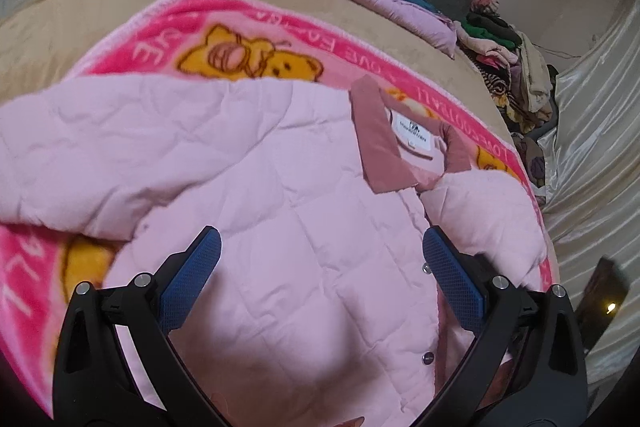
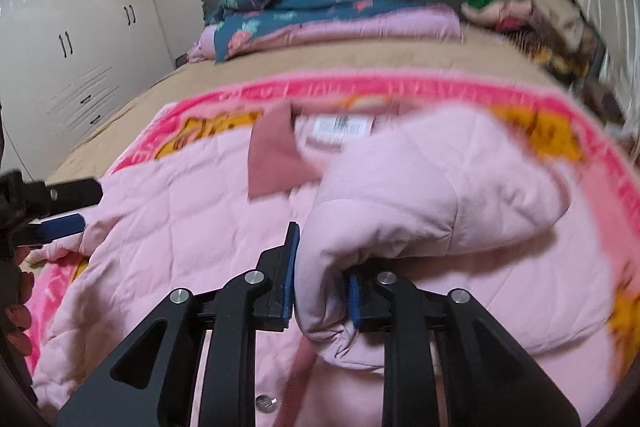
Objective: Fold large clothes
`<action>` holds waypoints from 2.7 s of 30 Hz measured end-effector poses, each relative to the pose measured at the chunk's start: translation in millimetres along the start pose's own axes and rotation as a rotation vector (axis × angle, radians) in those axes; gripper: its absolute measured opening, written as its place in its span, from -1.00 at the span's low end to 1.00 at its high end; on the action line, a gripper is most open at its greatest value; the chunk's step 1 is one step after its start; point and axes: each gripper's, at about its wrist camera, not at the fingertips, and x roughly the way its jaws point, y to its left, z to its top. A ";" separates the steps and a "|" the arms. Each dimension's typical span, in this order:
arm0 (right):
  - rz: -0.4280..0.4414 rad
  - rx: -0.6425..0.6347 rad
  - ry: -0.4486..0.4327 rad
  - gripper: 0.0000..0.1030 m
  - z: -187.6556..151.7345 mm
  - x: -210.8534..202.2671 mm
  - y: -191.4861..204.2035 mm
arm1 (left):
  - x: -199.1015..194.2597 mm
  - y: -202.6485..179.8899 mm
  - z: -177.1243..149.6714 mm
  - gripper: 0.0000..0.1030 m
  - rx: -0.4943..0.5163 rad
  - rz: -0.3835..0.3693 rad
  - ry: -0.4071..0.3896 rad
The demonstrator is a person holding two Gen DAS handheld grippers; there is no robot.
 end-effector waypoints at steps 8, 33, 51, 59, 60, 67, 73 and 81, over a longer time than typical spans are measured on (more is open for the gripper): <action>0.087 0.435 -0.063 0.10 -10.7 -33.4 -57.1 | 12.4 11.7 -6.7 0.84 -0.081 -0.064 0.024; 0.098 -0.289 0.073 -0.21 -17.0 -0.6 108.2 | 10.4 46.0 -5.4 0.84 -0.347 -0.475 0.068; 0.034 -0.097 0.060 0.13 -11.7 -86.2 -5.0 | 57.3 2.1 -37.2 -0.52 -0.070 -0.280 0.108; -0.078 0.038 -0.013 0.13 5.1 -106.4 -75.3 | -9.5 -47.2 -25.8 -0.77 0.182 -0.258 -0.125; -0.088 0.046 -0.022 0.13 7.5 -107.1 -79.6 | -21.3 -48.4 -20.2 -0.77 0.207 -0.240 -0.175; -0.143 0.022 0.010 0.13 14.7 -83.6 -87.1 | 2.6 -19.2 -2.5 -0.77 0.178 -0.122 -0.180; -0.151 0.017 0.047 0.13 15.1 -62.1 -85.5 | 52.5 15.5 -13.3 -0.72 0.098 -0.034 -0.033; -0.180 0.068 0.134 0.21 3.5 -31.9 -108.6 | 51.5 27.8 -17.1 -0.46 0.083 -0.025 -0.009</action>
